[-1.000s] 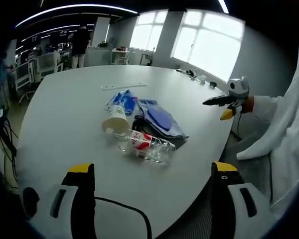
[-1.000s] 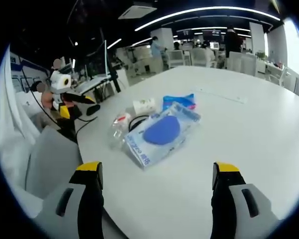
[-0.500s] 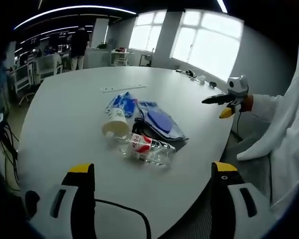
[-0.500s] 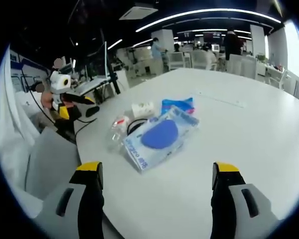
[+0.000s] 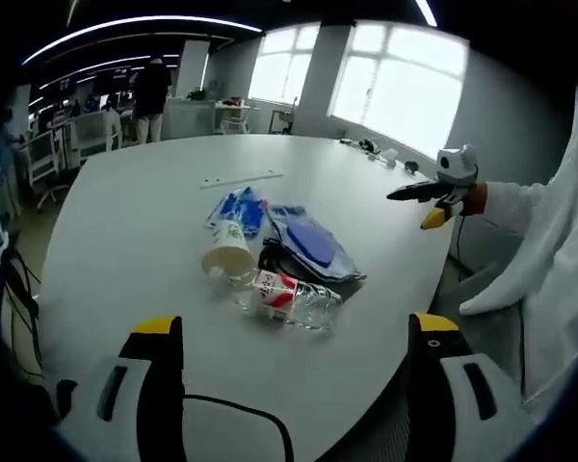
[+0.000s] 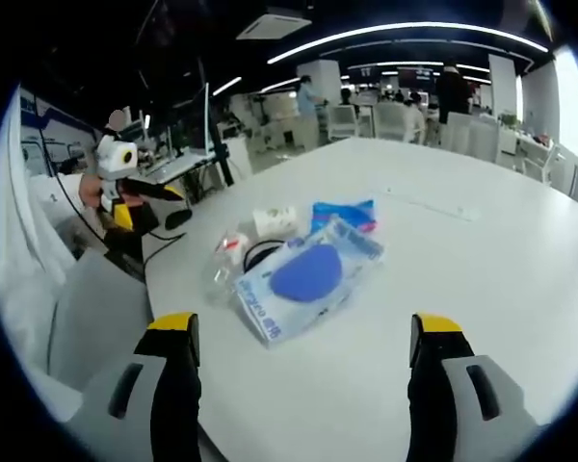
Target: Arrange the tabletop items into an orderly group along one side of the table until the central work area is clear of visible clutter.
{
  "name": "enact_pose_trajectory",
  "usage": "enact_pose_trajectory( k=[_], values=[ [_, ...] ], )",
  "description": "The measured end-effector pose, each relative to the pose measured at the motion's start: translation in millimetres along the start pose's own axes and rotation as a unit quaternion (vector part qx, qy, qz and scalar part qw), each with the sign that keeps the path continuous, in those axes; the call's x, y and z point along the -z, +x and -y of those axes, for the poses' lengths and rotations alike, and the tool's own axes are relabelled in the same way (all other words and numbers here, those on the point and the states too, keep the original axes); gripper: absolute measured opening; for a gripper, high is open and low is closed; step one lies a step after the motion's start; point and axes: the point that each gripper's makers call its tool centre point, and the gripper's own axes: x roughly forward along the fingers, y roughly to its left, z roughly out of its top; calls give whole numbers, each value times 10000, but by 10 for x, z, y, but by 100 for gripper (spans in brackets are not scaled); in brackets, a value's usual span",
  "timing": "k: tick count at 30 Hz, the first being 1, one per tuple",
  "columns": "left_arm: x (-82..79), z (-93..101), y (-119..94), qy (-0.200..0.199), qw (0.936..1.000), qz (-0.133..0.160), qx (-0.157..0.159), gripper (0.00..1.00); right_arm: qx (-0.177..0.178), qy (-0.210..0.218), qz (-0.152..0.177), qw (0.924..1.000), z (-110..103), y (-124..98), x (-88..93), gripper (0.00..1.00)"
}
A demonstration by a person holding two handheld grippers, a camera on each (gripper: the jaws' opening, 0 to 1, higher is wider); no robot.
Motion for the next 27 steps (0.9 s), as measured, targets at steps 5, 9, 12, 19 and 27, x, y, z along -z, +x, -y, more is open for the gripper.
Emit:
enact_pose_trajectory(
  k=[5, 9, 12, 19, 27],
  values=[
    [-67, -23, 10, 34, 10000, 40, -5, 100, 15, -75, 33, 10000, 56, 17, -104, 89],
    [-138, -65, 24, 47, 9999, 92, -28, 100, 40, -139, 67, 9999, 117, 28, -195, 89],
    [-195, -79, 30, 54, 9999, 136, -32, 99, 59, -178, 94, 9998, 153, 36, -268, 88],
    [-363, -130, 73, 102, 9996, 262, -38, 99, 71, -303, 145, 9994, 241, 76, -435, 88],
    [-530, -183, 152, 193, 9993, 321, -16, 98, 40, -418, 187, 9989, 318, 168, -601, 87]
  ],
)
